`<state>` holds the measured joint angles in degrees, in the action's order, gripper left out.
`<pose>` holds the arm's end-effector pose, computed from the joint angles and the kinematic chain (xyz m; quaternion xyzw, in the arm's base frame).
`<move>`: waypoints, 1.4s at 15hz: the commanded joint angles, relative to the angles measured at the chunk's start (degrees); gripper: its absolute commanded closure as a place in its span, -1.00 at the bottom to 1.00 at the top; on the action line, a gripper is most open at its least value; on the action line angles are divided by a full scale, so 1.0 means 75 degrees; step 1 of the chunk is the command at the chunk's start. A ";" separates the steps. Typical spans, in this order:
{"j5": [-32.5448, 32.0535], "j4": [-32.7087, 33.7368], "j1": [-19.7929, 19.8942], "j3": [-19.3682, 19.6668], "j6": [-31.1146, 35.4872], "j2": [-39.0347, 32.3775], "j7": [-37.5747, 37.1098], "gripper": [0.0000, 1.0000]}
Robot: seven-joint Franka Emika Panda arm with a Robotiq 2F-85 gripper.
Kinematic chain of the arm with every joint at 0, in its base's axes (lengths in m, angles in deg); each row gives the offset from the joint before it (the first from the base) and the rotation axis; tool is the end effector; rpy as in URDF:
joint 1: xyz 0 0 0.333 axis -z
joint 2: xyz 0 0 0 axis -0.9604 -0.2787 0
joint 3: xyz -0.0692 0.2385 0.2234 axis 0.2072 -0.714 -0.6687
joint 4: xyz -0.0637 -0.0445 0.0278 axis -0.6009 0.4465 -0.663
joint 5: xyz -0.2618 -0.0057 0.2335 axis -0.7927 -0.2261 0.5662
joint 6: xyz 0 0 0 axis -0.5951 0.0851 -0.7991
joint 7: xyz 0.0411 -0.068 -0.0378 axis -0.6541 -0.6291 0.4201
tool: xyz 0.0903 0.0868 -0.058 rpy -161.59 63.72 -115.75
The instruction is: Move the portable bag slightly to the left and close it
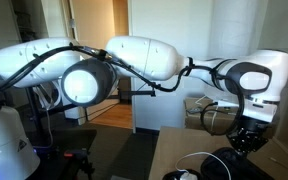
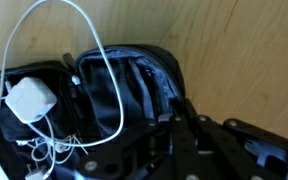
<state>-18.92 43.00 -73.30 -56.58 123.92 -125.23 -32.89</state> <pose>0.7727 -0.0344 0.1953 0.7158 -0.6971 -0.0068 0.0417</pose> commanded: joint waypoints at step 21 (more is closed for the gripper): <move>-0.0135 0.0009 -0.0268 0.0051 0.0187 0.0032 0.0063 0.97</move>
<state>-19.22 42.99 -74.25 -56.57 124.50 -125.62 -32.89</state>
